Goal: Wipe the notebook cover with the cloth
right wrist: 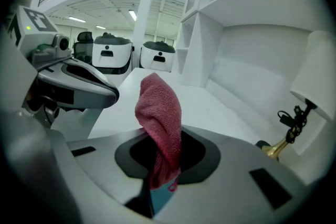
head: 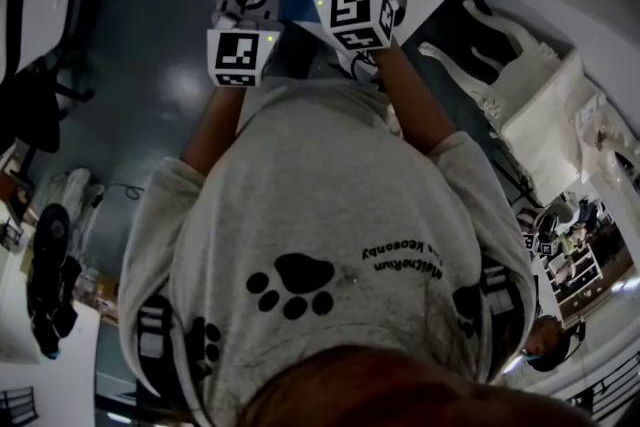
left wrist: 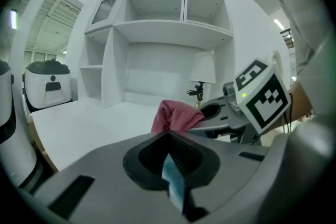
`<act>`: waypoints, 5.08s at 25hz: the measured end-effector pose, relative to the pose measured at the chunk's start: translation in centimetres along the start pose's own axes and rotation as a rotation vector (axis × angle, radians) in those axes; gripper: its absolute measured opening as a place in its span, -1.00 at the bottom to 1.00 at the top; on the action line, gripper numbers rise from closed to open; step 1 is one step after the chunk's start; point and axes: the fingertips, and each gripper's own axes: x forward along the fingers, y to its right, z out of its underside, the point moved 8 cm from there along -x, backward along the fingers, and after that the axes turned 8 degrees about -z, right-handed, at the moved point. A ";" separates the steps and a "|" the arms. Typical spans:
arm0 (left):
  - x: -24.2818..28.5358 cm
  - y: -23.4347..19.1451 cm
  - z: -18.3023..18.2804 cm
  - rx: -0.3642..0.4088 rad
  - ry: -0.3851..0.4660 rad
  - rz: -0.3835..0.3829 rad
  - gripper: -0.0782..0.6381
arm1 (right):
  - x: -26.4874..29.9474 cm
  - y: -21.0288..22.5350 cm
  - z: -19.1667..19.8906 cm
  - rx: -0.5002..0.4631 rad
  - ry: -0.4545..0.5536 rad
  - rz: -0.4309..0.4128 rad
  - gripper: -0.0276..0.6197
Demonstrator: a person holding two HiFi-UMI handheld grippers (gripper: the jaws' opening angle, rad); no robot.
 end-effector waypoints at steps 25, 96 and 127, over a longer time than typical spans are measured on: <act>1.3 0.3 6.4 -0.048 -0.443 0.153 -0.75 | 7.0 0.0 0.9 -0.079 -0.437 -0.234 -0.68; -0.1 3.7 9.4 0.033 -0.564 0.203 -0.75 | 2.7 -3.7 0.6 -0.124 -0.406 -0.302 -0.70; 0.0 3.7 9.6 0.033 -0.572 0.189 -0.75 | -0.5 0.8 8.2 -0.042 -0.656 -0.236 -0.70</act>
